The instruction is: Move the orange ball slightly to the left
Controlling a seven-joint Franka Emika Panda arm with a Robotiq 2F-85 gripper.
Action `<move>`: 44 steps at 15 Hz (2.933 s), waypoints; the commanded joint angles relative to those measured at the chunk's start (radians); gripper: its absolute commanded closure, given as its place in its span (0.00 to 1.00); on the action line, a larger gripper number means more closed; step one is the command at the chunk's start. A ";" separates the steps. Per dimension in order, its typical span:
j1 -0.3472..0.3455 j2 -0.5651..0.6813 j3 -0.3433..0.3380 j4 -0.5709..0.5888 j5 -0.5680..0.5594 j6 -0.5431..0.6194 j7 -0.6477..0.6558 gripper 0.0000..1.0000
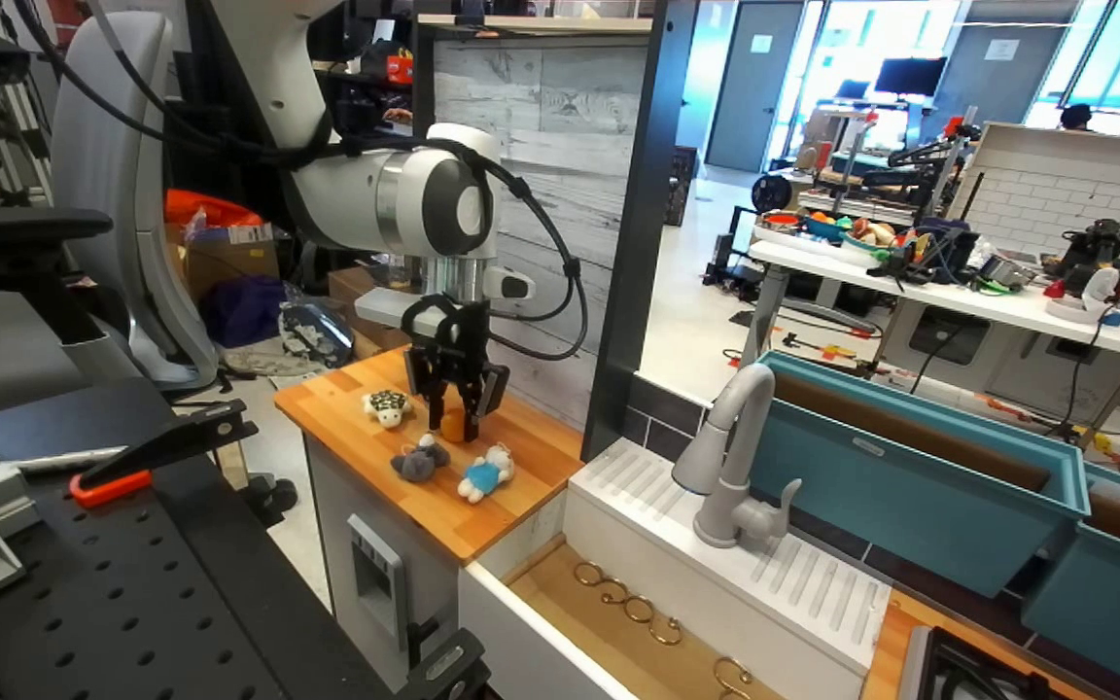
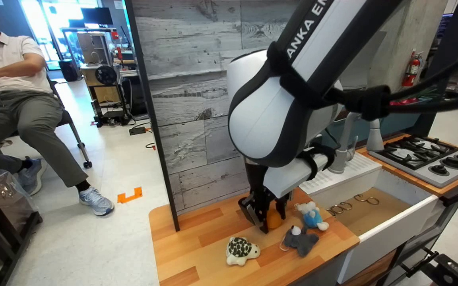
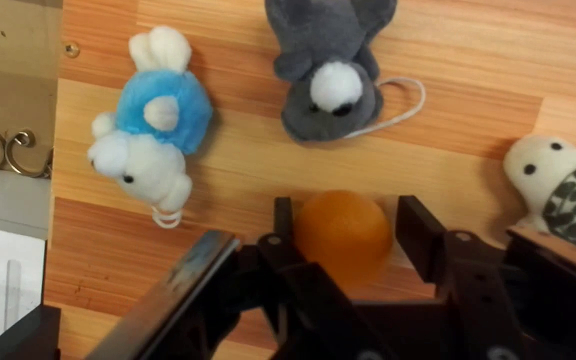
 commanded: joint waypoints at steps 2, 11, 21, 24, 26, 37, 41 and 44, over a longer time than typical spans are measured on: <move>0.008 0.004 -0.004 0.038 -0.010 -0.013 -0.011 0.79; 0.043 0.017 0.026 0.119 -0.010 -0.024 -0.037 0.79; 0.026 0.086 0.072 0.201 0.002 -0.055 -0.146 0.79; 0.026 0.112 0.075 0.243 0.002 -0.091 -0.167 0.79; 0.028 0.124 0.074 0.268 0.001 -0.104 -0.173 0.79; 0.044 0.085 0.056 0.213 -0.014 -0.097 -0.142 0.00; 0.043 -0.005 0.036 0.060 -0.008 -0.016 -0.104 0.00; 0.029 -0.092 0.033 -0.099 0.000 0.122 -0.061 0.00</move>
